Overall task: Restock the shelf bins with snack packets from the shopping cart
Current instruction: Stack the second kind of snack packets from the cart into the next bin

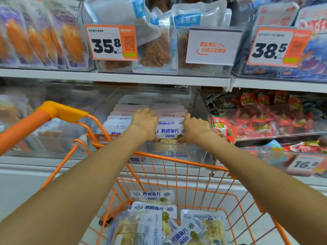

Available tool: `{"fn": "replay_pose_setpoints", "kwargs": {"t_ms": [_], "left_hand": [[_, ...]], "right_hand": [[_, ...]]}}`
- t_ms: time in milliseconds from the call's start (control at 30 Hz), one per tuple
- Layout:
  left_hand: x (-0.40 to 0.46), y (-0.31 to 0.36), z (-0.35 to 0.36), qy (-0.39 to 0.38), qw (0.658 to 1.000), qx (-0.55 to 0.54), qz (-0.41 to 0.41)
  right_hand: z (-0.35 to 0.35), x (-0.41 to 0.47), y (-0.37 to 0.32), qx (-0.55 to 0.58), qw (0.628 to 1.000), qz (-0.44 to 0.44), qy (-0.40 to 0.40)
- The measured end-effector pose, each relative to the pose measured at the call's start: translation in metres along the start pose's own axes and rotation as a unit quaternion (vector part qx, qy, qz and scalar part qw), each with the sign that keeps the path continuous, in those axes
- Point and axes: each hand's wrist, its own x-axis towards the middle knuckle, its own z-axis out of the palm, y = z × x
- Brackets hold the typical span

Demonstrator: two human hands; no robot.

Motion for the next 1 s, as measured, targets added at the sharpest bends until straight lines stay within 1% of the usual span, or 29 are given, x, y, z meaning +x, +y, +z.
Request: {"fn": "replay_pose_setpoints", "kwargs": {"t_ms": [67,133,200,267,367,433,500,633,867,933,1000], "left_hand": [[0.0,0.001,0.003,-0.019,1.0,0.016,0.005],[0.001,0.004,0.005,-0.02,0.999,0.025,0.0],[0.004,0.008,0.003,-0.017,0.999,0.03,-0.009],[0.005,0.009,-0.001,-0.007,1.0,0.016,-0.026],[0.003,0.008,-0.003,0.025,0.998,-0.008,-0.05],[0.002,0.008,-0.001,0.033,0.997,-0.023,-0.059],[0.001,0.009,-0.001,0.024,0.997,-0.028,-0.065],[0.002,0.011,-0.008,0.004,0.997,-0.021,-0.069],[-0.006,0.013,-0.009,0.016,0.996,-0.033,-0.087],[-0.009,0.012,-0.012,0.022,0.995,-0.042,-0.091],[-0.014,0.009,-0.016,0.023,0.993,-0.06,-0.098]], "right_hand": [[0.001,0.001,-0.004,0.052,0.998,0.019,-0.029],[0.005,0.003,-0.008,0.121,0.989,0.052,-0.062],[0.007,0.006,-0.008,0.162,0.98,0.087,-0.077],[0.007,0.007,-0.005,0.186,0.974,0.109,-0.075],[0.01,0.005,-0.003,0.212,0.969,0.117,-0.055],[0.013,0.002,-0.003,0.224,0.967,0.117,-0.034],[0.014,0.0,-0.004,0.228,0.966,0.116,-0.029],[0.011,-0.001,-0.004,0.235,0.963,0.122,-0.049],[0.008,-0.008,-0.004,0.235,0.962,0.108,-0.093],[0.002,-0.012,-0.003,0.222,0.965,0.102,-0.091],[-0.006,-0.019,-0.002,0.212,0.97,0.097,-0.072]]}}
